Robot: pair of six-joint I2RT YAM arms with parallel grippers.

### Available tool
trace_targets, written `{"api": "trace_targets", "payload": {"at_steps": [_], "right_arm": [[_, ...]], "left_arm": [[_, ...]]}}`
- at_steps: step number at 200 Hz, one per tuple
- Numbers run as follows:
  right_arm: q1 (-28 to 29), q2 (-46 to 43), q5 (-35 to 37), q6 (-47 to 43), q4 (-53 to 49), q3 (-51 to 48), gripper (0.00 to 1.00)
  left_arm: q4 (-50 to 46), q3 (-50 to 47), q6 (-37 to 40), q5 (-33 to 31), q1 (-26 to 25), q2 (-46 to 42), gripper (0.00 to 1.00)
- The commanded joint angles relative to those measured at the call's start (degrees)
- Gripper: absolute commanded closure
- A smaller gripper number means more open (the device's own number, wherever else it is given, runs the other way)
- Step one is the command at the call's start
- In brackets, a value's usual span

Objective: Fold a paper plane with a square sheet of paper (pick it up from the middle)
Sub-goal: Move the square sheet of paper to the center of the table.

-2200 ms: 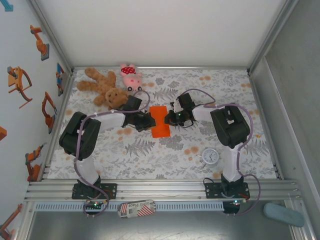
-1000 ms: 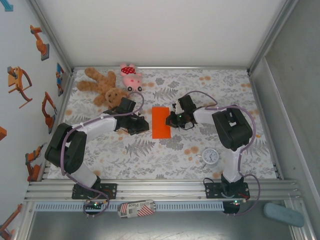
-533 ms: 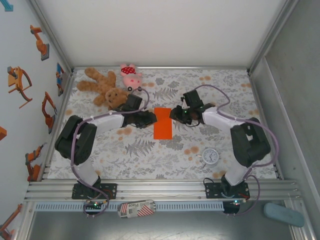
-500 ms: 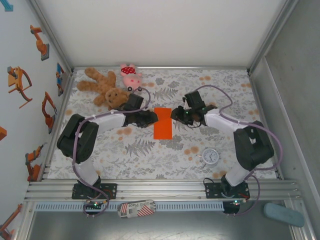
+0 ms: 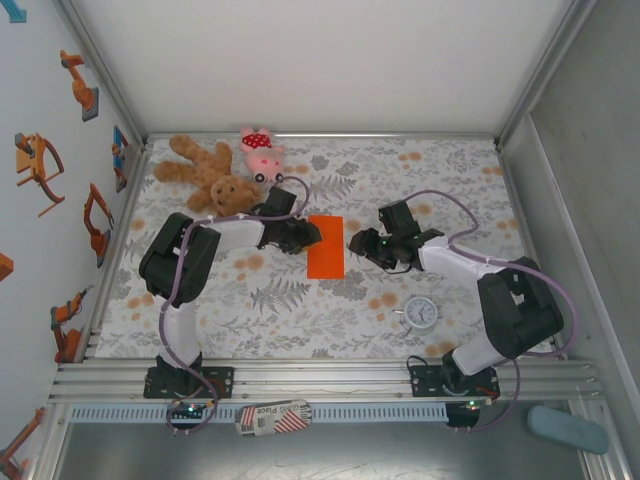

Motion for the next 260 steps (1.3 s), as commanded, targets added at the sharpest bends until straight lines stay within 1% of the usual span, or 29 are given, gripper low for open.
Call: {"api": "trace_targets", "payload": {"at_steps": [1, 25, 45, 69, 105, 130, 155, 187, 209, 233, 260], "right_arm": [[-0.26, 0.45, -2.01, 3.01, 5.6, -1.28, 0.48], [-0.08, 0.75, -3.85, 3.2, 6.05, -1.6, 0.49], [0.85, -0.28, -3.53, 3.16, 5.22, -1.87, 0.5], [2.38, -0.26, -3.91, 4.26, 3.77, -2.21, 0.51], [5.1, 2.08, -6.02, 7.58, 6.3, -3.88, 0.51], [6.7, 3.94, -6.69, 9.63, 8.79, -4.49, 0.55], [7.66, 5.66, -4.74, 9.63, 8.52, -4.55, 0.58], [8.08, 7.08, -4.23, 9.62, 9.61, -5.44, 0.63], [8.84, 7.17, -3.37, 9.7, 10.1, -6.0, 0.66], [10.15, 7.0, -0.98, 10.06, 10.26, -6.55, 0.67], [10.45, 6.99, -0.78, 9.88, 10.15, -6.74, 0.67]], "left_arm": [[-3.53, 0.96, 0.28, -2.74, -0.17, 0.94, 0.69], [-5.71, -1.06, -0.7, -3.38, -0.13, 0.59, 0.69], [-8.21, -2.68, -1.69, -5.06, -0.15, 0.06, 0.69], [-8.37, -5.05, -4.25, -6.3, 0.07, -1.14, 0.7], [-9.58, -4.24, -6.51, -5.33, 0.16, -0.87, 0.7], [-12.2, -3.44, -6.66, -6.0, 0.21, -1.13, 0.7], [-13.29, -3.37, -6.67, -6.39, 0.25, -0.86, 0.7], [-13.43, -2.99, -7.18, -5.37, 0.21, 0.84, 0.7], [-13.65, -3.39, -7.63, -5.89, 0.21, 1.03, 0.7], [-13.36, -3.86, -8.07, -5.85, 0.2, 1.37, 0.71], [-12.71, -4.18, -8.71, -6.01, 0.05, 1.73, 0.71]]}}
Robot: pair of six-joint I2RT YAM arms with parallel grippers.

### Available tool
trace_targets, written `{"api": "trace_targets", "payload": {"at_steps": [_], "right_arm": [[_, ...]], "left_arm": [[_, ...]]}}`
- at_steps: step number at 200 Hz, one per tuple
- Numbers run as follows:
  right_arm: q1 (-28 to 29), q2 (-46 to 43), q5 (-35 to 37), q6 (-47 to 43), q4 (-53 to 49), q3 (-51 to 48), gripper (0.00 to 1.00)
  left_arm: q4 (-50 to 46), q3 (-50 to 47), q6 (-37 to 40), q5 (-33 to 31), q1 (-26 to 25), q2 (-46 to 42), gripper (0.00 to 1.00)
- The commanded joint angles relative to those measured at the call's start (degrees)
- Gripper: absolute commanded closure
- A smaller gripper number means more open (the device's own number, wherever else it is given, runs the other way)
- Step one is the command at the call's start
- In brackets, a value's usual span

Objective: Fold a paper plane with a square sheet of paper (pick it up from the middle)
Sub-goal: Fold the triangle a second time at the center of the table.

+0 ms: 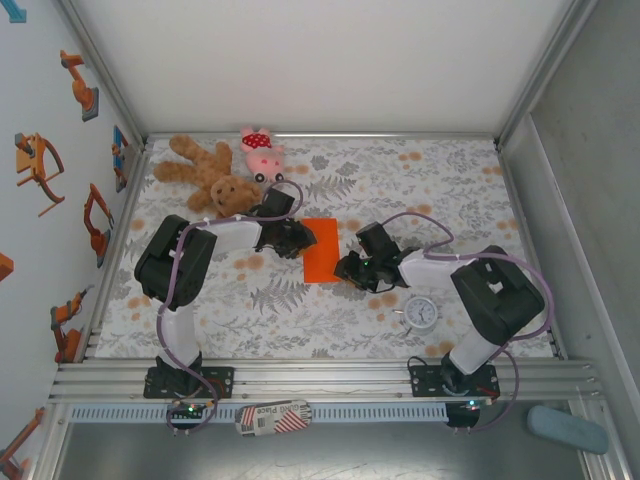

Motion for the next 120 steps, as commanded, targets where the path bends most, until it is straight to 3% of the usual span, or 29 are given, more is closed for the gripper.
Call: {"api": "trace_targets", "payload": {"at_steps": [1, 120], "right_arm": [[1.26, 0.51, 1.9, 0.7, 0.46, -1.39, 0.68], [1.26, -1.54, -0.11, 0.51, 5.31, -2.25, 0.76]], "left_arm": [[-8.36, -2.73, -1.62, -3.0, 0.02, 3.81, 0.71], [-8.55, -3.08, -1.27, -3.62, -0.14, 4.03, 0.71]]}}
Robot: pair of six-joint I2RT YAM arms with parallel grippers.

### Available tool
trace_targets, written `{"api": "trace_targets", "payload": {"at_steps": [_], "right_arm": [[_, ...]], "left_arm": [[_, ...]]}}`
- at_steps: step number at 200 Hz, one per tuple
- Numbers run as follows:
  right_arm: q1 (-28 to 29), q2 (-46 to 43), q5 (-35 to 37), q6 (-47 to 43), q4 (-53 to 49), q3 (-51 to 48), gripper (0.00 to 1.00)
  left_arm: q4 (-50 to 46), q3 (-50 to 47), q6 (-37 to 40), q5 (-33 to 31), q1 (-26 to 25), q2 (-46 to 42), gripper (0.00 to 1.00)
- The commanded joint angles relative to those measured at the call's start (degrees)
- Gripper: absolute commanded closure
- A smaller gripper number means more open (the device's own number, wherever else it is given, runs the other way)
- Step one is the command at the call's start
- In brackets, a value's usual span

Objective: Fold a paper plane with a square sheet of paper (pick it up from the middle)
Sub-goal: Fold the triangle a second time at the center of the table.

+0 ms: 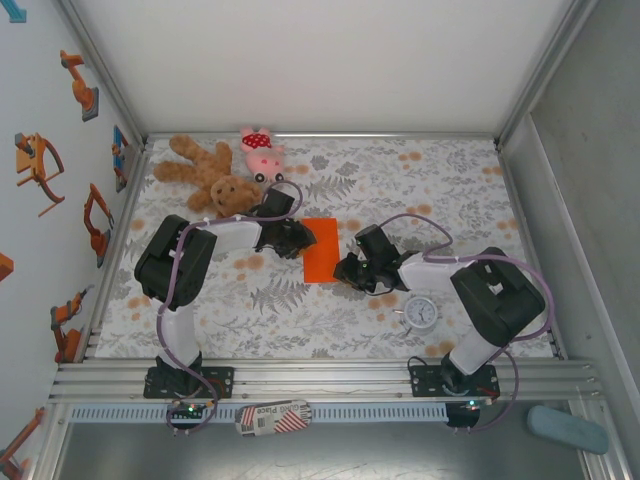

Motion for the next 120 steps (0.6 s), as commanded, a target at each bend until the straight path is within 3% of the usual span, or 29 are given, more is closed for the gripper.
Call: {"api": "trace_targets", "payload": {"at_steps": [1, 120], "right_arm": [[0.41, -1.16, 0.11, 0.5, 1.77, -0.72, 0.76], [0.41, 0.63, 3.27, 3.32, 2.44, 0.88, 0.8]], "left_arm": [[-8.78, -2.94, -0.47, -3.58, -0.15, 3.99, 0.71], [-8.96, -2.86, 0.41, -3.49, -0.21, 3.61, 0.72]]}}
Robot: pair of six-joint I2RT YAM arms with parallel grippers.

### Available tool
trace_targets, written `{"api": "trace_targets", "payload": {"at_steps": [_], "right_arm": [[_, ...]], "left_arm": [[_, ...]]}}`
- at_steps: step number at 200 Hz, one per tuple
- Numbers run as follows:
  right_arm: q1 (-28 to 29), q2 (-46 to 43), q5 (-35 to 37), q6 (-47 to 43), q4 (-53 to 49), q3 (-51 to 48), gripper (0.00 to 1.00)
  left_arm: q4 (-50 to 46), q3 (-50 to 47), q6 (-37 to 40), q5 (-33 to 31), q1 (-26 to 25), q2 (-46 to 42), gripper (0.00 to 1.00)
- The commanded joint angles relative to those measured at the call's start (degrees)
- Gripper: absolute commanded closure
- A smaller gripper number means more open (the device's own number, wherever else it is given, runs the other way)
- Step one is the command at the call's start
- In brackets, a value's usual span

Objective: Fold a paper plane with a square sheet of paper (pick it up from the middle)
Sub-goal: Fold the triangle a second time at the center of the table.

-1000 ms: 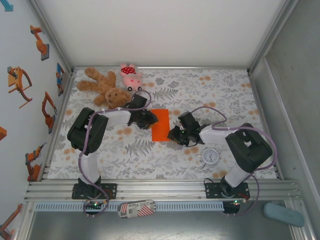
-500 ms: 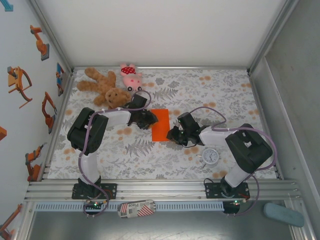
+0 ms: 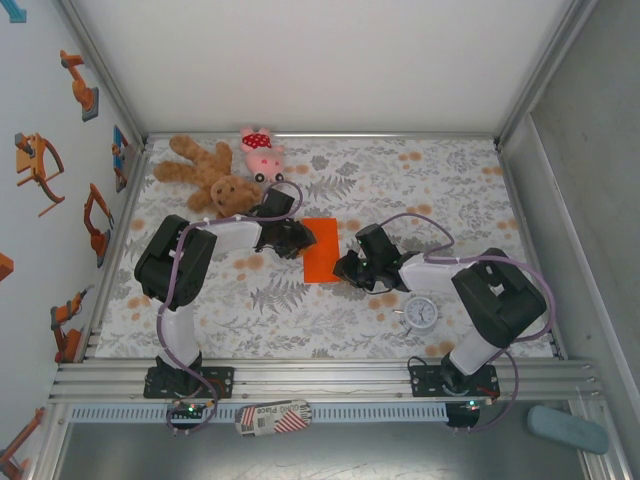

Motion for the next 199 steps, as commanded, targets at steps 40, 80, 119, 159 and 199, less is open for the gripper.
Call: {"api": "trace_targets", "payload": {"at_steps": [40, 80, 119, 159, 199], "right_arm": [[0.4, 1.64, 2.37, 2.13, 0.01, 1.7, 0.87], [0.41, 0.97, 2.74, 2.94, 0.37, 0.87, 1.0], [0.4, -1.74, 2.9, 2.85, 0.18, -1.31, 1.0], [0.41, -4.52, 2.26, 3.15, 0.53, -3.71, 1.0], [0.41, -5.73, 1.42, 4.53, 2.93, -4.49, 1.0]], "left_arm": [[-8.91, -2.86, 0.63, -3.39, -0.26, 3.18, 0.72], [-8.2, -1.49, 2.38, -2.2, -0.16, 1.15, 0.72], [-7.65, 3.89, 9.09, -2.2, -0.17, -4.31, 0.71], [-3.71, 2.9, 11.04, -1.24, -0.13, -4.35, 0.72], [-1.06, 2.23, 9.31, -1.12, -0.15, -1.23, 0.74]]}}
